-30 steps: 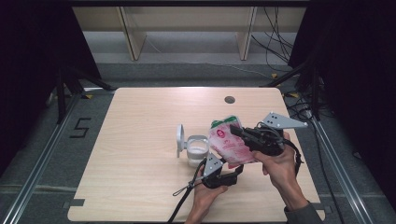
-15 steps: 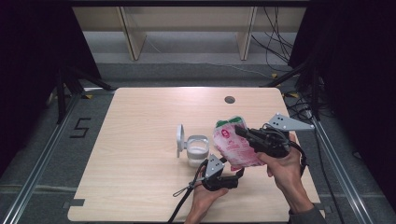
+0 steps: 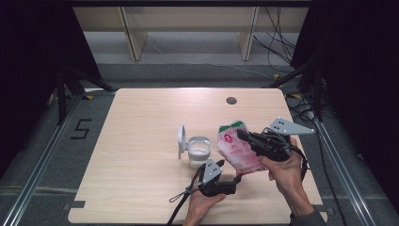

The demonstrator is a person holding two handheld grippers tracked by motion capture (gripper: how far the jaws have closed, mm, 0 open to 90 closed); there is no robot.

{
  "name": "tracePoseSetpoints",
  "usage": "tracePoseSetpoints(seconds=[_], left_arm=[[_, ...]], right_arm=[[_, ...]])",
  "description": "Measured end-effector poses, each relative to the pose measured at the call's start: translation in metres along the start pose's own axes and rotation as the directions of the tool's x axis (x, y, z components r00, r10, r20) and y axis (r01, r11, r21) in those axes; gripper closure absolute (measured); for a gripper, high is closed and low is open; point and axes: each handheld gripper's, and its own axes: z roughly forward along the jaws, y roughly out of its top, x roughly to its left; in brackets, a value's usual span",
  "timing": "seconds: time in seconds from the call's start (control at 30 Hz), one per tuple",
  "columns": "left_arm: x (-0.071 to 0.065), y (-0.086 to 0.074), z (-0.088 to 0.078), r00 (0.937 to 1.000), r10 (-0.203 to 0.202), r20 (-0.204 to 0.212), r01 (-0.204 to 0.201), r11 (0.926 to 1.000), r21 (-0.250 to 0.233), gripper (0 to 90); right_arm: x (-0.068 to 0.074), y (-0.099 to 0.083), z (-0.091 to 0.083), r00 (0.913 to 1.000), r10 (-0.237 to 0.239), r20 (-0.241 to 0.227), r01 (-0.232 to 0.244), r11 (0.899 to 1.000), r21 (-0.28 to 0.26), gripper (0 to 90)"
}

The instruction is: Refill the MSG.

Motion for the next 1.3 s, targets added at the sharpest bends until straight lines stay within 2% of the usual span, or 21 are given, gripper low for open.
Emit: tracePoseSetpoints(seconds=[0.1,0.13,0.27,0.3,0.33,0.4,0.43,0.47,0.5,0.53,0.63,0.67,0.73,0.77,0.8,0.93,1.1,1.13,1.17,1.2,1.3], left_arm=[[-0.001,0.0,-0.005,0.9999,0.008,0.007,-0.009,0.9999,0.01,19.8],[-0.003,0.0,-0.006,0.9997,-0.011,0.023,0.012,0.9999,-0.005,19.8],[-0.004,0.001,-0.014,0.9998,0.006,0.019,-0.006,1.0,0.001,19.8],[-0.004,0.001,-0.016,0.9998,0.008,0.02,-0.008,1.0,0.004,19.7],[0.0,0.003,-0.016,0.9965,0.075,0.037,-0.074,0.9972,-0.012,19.8],[-0.001,0.003,-0.019,0.9979,0.053,0.038,-0.052,0.9983,-0.027,20.1],[0.0,0.004,-0.02,0.9971,0.066,0.036,-0.065,0.9975,-0.025,20.1],[-0.001,0.003,-0.024,0.9988,0.045,0.017,-0.045,0.999,-0.002,20.1],[0.002,0.004,-0.022,0.9961,0.075,0.046,-0.074,0.9968,-0.03,20.1],[0.0,0.003,-0.025,0.9991,0.039,0.018,-0.039,0.9991,-0.015,20.1],[0.001,0.002,-0.027,0.9992,0.037,0.013,-0.037,0.9992,-0.012,20.2],[0.002,0.003,-0.028,0.9991,0.042,0.008,-0.042,0.9991,-0.001,20.2],[0.0,0.002,-0.029,0.9999,0.011,-0.003,-0.011,0.9999,-0.007,20.2],[0.0,0.002,-0.029,0.9999,0.015,0.002,-0.015,0.9998,-0.013,20.3],[0.0,0.003,-0.029,0.9999,0.015,-0.001,-0.015,0.9997,-0.019,20.4],[0.0,0.003,-0.031,0.9998,0.019,-0.004,-0.019,0.9998,-0.009,20.5],[-0.001,0.001,-0.031,0.9999,0.015,0.001,-0.015,0.9998,-0.01,20.6],[0.0,0.001,-0.031,0.9999,0.016,0.002,-0.016,0.9998,-0.009,20.6],[0.0,0.002,-0.031,0.9998,0.018,0.005,-0.018,0.9998,-0.01,20.6],[0.0,0.002,-0.031,0.9999,0.013,-0.002,-0.013,0.9999,-0.01,20.6],[0.0,0.002,-0.032,0.9998,0.02,0.001,-0.02,0.9998,-0.008,20.9]], right_arm=[[-0.002,-0.005,0.003,0.9999,0.012,0.0,-0.012,1.0,0.002,90.0],[-0.001,-0.007,0.005,0.9993,0.037,0.0,-0.037,0.999,0.007,90.0],[-0.004,-0.017,0.01,0.9994,0.033,-0.012,-0.033,0.999,0.004,90.0],[-0.002,-0.02,0.01,0.9976,0.068,-0.013,-0.067,0.998,0.017,90.0],[-0.005,-0.024,0.011,0.9978,0.065,-0.016,-0.065,0.998,0.009,90.0],[-0.008,-0.03,0.01,0.9954,0.095,-0.01,-0.095,0.995,0.009,90.0],[-0.012,-0.032,0.006,0.9972,0.074,-0.001,-0.074,0.997,0.002,90.0],[-0.014,-0.032,0.004,0.998,0.063,0.003,-0.063,0.998,0.002,90.0],[-0.015,-0.033,0.002,0.9983,0.058,0.006,-0.058,0.998,-0.001,90.0],[-0.015,-0.035,0.0,0.9968,0.079,0.015,-0.079,0.997,-0.009,90.0],[-0.02,-0.043,-0.011,0.995,0.098,0.02,-0.098,0.995,-0.036,90.0],[-0.02,-0.046,-0.014,0.9898,0.142,0.013,-0.141,0.989,-0.047,90.0],[-0.026,-0.047,-0.02,0.9934,0.104,0.047,-0.103,0.994,-0.038,90.0],[-0.026,-0.049,-0.023,0.989,0.141,0.046,-0.139,0.99,-0.034,90.0],[-0.029,-0.051,-0.023,0.9918,0.118,0.05,-0.115,0.992,-0.049,90.0],[-0.032,-0.055,-0.027,0.9858,0.154,0.068,-0.15,0.987,-0.054,90.0],[-0.033,-0.056,-0.025,0.9864,0.134,0.094,-0.132,0.991,-0.033,90.0],[-0.036,-0.057,-0.023,0.9893,0.103,0.104,-0.099,0.994,-0.041,90.0],[-0.035,-0.058,-0.023,0.9847,0.137,0.108,-0.135,0.99,-0.027,90.0],[-0.04,-0.06,-0.022,0.9879,0.105,0.114,-0.102,0.994,-0.033,90.0],[-0.044,-0.063,-0.022,0.9863,0.104,0.128,-0.104,0.995,-0.011,90.0]])
